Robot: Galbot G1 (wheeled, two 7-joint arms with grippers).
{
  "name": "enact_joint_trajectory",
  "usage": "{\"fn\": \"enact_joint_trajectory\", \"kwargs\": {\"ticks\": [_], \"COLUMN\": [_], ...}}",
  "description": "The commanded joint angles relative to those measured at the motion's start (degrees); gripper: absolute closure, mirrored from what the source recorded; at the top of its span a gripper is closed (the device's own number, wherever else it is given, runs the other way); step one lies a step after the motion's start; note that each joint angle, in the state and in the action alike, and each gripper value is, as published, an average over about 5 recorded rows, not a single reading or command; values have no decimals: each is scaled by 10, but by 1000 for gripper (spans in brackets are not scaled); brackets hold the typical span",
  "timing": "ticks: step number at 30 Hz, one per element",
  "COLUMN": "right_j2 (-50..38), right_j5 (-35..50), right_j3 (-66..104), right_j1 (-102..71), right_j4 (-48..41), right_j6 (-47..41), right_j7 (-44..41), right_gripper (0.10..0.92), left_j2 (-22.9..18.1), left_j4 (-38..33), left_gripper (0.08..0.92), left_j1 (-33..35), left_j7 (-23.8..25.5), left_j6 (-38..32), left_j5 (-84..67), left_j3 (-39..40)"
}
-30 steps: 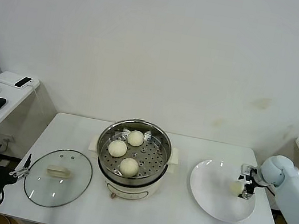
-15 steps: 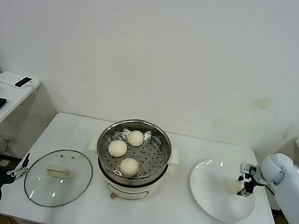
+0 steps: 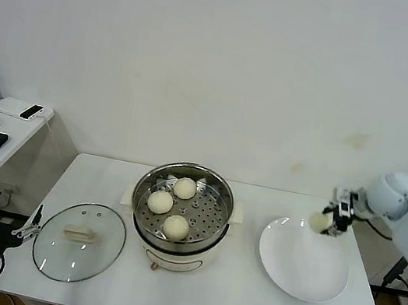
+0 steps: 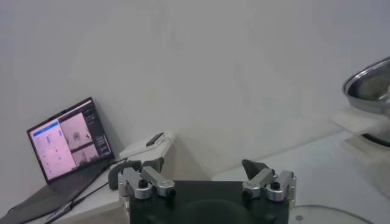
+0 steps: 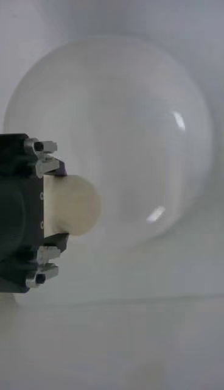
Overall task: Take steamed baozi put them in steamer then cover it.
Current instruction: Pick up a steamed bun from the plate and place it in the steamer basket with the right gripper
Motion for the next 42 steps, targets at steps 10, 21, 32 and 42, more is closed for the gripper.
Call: {"fn": "enact_joint_trajectory", "kwargs": {"ticks": [10,21,32,42], "right_j2": [209,287,290,291], "right_j5": [291,311,256,242], "right_j3": [-253,-297,-300,-287], "right_j1": [297,225,159,145], "right_j4": [114,72,28,5], "right_j6": [-157,-208,-208,-207], "right_j7": [94,152,165,165], "right_gripper": [423,423,423,423], "left_j2": [-7,-12,-10,-7], "left_j4": [-5,-3,12,18], "left_gripper": [177,177,177,177], "left_j1": [0,3,-5,-9], "left_j7": [-1,-2,-2,-2], "left_j6": [2,0,-3,-3], "left_j5": [9,7,5,3], "left_j3": [2,-10,-10,-9]}}
